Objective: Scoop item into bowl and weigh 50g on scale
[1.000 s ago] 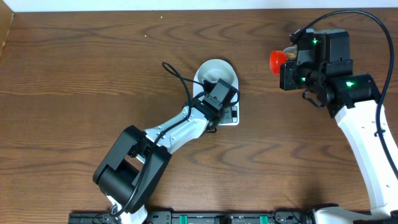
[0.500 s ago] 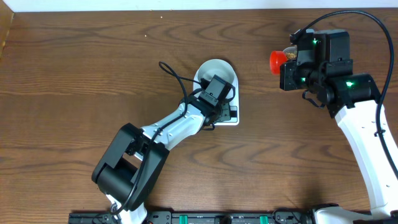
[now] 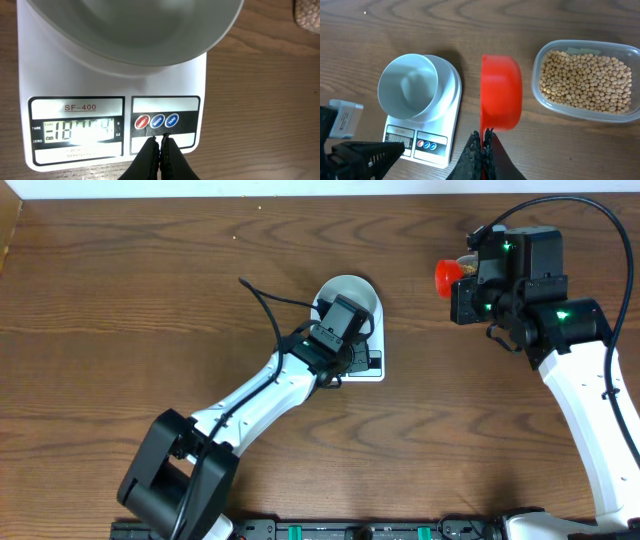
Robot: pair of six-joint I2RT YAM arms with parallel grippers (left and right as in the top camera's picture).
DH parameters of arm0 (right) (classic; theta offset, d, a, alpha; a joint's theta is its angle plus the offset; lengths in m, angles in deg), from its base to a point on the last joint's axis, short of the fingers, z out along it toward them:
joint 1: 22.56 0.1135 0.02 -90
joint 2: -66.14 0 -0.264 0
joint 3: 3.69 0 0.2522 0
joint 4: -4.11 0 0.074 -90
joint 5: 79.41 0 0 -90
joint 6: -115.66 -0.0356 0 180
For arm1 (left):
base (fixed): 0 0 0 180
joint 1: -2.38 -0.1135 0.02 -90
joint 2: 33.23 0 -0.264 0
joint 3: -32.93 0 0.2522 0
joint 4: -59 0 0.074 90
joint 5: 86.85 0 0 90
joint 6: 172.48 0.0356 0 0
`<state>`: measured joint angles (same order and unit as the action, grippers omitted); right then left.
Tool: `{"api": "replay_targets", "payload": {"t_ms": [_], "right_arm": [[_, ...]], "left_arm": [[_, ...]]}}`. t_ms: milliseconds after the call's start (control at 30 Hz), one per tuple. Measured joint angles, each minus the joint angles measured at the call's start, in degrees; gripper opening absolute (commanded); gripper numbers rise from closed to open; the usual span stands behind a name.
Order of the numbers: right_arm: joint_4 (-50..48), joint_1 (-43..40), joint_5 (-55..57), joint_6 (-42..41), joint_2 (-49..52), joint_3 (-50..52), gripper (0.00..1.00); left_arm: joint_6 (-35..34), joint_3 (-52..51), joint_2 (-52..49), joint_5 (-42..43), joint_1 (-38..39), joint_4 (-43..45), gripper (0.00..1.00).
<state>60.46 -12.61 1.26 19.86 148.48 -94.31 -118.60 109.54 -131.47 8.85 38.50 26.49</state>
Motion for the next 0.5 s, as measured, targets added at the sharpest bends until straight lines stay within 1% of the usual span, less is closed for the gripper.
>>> {"api": "replay_targets", "payload": {"t_ms": [500], "right_arm": [[0.02,0.00,0.02,0.00,0.00,0.00,0.01]], "left_arm": [[0.00,-0.02,0.00,0.00,0.15,-1.22,0.07]]}}
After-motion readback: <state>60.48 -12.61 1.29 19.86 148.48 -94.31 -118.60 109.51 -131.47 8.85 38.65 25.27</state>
